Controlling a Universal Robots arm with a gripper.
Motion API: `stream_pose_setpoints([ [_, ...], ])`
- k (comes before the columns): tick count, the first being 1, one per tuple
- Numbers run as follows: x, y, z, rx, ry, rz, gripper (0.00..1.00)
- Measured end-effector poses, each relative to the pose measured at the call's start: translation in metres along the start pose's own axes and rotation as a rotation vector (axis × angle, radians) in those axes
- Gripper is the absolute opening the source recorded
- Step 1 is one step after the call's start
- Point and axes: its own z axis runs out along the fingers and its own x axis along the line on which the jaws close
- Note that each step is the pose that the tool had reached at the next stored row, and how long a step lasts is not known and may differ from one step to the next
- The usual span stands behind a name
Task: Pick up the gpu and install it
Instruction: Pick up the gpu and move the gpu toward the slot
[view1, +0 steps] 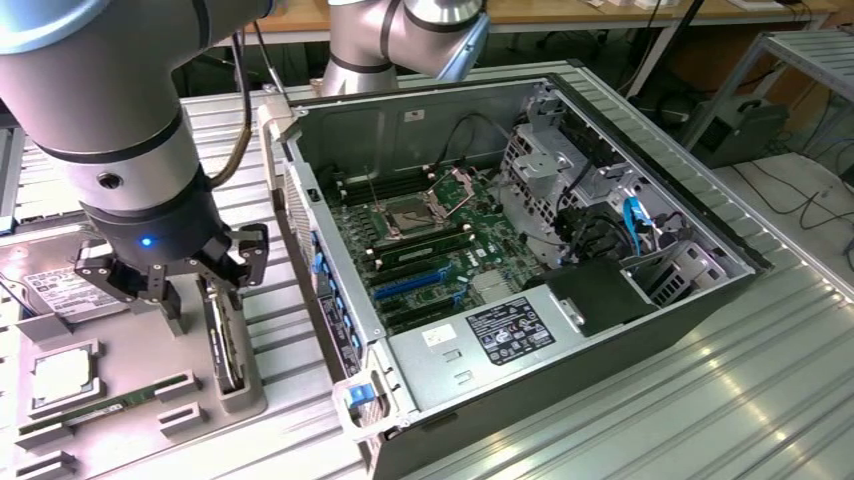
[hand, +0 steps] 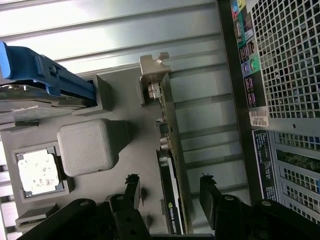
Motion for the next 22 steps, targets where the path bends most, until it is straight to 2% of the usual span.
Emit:
stream_pose_setpoints([
  [18, 0.0, -0.0015, 0.015, 0.0006, -0.0003, 0.016, 0.6],
  [19, 0.0, -0.0018, 0.0173, 0.0013, 0.0015, 0.016, 0.6],
  [20, 0.0, -0.002, 0.0195, 0.002, 0.0068, 0.002, 0.6],
  [22, 0.0, -0.002, 0.0213, 0.002, 0.0102, -0.016, 0.6],
])
